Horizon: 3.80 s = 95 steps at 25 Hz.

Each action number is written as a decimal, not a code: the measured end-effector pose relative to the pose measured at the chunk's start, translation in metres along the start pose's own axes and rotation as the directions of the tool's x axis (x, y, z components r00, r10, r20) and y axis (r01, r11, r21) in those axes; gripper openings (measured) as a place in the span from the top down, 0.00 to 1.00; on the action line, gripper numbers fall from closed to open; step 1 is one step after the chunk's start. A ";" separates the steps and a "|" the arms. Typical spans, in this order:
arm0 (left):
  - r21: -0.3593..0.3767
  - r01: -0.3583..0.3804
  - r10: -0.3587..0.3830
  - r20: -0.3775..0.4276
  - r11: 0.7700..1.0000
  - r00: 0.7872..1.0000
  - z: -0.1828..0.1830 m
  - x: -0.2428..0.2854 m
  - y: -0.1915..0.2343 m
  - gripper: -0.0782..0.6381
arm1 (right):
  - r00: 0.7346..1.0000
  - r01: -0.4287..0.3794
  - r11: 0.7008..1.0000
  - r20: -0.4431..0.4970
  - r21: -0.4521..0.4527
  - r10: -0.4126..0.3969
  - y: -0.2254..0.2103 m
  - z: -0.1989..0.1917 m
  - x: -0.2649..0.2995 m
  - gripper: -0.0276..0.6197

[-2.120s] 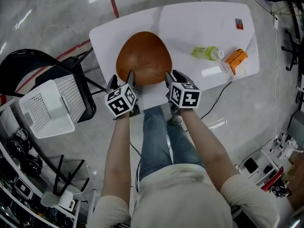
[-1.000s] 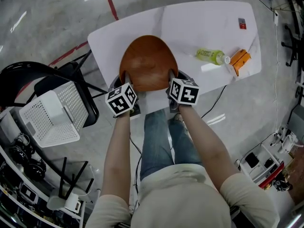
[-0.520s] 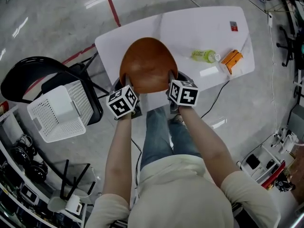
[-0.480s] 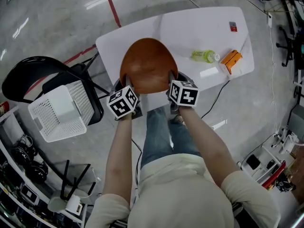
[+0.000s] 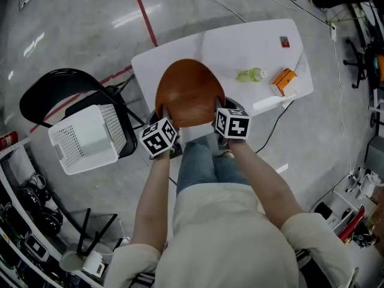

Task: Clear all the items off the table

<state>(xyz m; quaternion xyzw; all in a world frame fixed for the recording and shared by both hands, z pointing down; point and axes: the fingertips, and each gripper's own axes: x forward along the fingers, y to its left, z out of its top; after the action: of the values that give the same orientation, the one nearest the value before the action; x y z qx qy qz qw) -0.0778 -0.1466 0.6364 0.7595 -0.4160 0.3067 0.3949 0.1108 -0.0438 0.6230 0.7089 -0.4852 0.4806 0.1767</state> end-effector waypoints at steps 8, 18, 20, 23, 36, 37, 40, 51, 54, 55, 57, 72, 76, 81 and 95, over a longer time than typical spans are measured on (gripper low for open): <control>0.001 0.015 -0.015 0.040 1.000 0.999 0.010 -0.043 -0.016 0.83 | 0.999 -0.004 1.000 0.047 -0.019 0.005 0.008 0.011 -0.046 0.90; -0.003 0.000 0.000 0.111 1.000 0.994 0.017 -0.096 -0.035 0.84 | 0.994 -0.049 0.997 0.096 -0.062 0.055 0.013 0.020 -0.094 0.90; -0.010 -0.005 0.006 0.128 1.000 0.992 0.015 -0.106 -0.040 0.84 | 0.992 -0.063 0.995 0.103 -0.080 0.071 0.013 0.020 -0.101 0.90; -0.021 -0.016 0.019 0.146 1.000 0.989 0.012 -0.116 -0.044 0.84 | 0.990 -0.081 0.991 0.107 -0.104 0.092 0.012 0.022 -0.108 0.90; -0.101 -0.093 0.115 0.240 0.991 0.964 0.002 -0.154 -0.057 0.84 | 0.973 -0.171 0.958 0.113 -0.229 0.200 0.016 0.038 -0.128 0.90; -0.106 -0.096 0.120 0.247 0.990 0.962 0.002 -0.157 -0.058 0.84 | 0.971 -0.177 0.954 0.114 -0.240 0.209 0.016 0.039 -0.130 0.90; -0.126 -0.106 0.137 0.264 0.986 0.955 -0.003 -0.165 -0.062 0.84 | 0.966 -0.194 0.945 0.116 -0.265 0.231 0.016 0.039 -0.135 0.90; -0.176 -0.140 0.186 0.283 0.974 0.941 -0.023 -0.177 -0.064 0.84 | 0.956 -0.240 0.921 0.092 -0.308 0.280 0.016 0.034 -0.136 0.90; -0.190 -0.148 0.199 0.290 0.971 0.936 -0.021 -0.180 -0.059 0.84 | 0.952 -0.252 0.911 0.086 -0.325 0.294 0.024 0.037 -0.134 0.90; -0.196 -0.151 0.205 0.293 0.969 0.934 -0.020 -0.181 -0.056 0.84 | 0.951 -0.258 0.908 0.082 -0.330 0.299 0.028 0.038 -0.133 0.90; -0.207 -0.159 0.217 0.298 0.965 0.930 -0.018 -0.184 -0.049 0.84 | 0.948 -0.269 0.901 0.072 -0.340 0.310 0.037 0.038 -0.130 0.90; -0.299 -0.173 0.267 0.308 0.938 0.913 0.012 -0.212 0.063 0.84 | 0.939 -0.304 0.872 0.035 -0.383 0.343 0.160 0.037 -0.103 0.90; -0.309 -0.180 0.277 0.309 0.934 0.910 0.018 -0.223 0.096 0.84 | 0.937 -0.314 0.868 0.022 -0.385 0.349 0.195 0.030 -0.097 0.90; -0.342 -0.191 0.302 0.311 0.920 0.901 0.023 -0.236 0.134 0.84 | 0.930 -0.335 0.852 0.004 -0.403 0.367 0.237 0.024 -0.090 0.90; -0.456 -0.251 0.398 0.262 0.854 0.879 0.007 -0.267 0.256 0.84 | 0.913 -0.395 0.782 -0.114 -0.482 0.391 0.362 -0.018 -0.054 0.90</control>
<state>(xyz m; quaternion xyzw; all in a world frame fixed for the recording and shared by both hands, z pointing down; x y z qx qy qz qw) -0.4248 -0.1359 0.5091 0.6192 -0.6577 0.1373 0.4064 -0.2127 -0.1717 0.5078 0.5210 -0.7281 0.3686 0.2501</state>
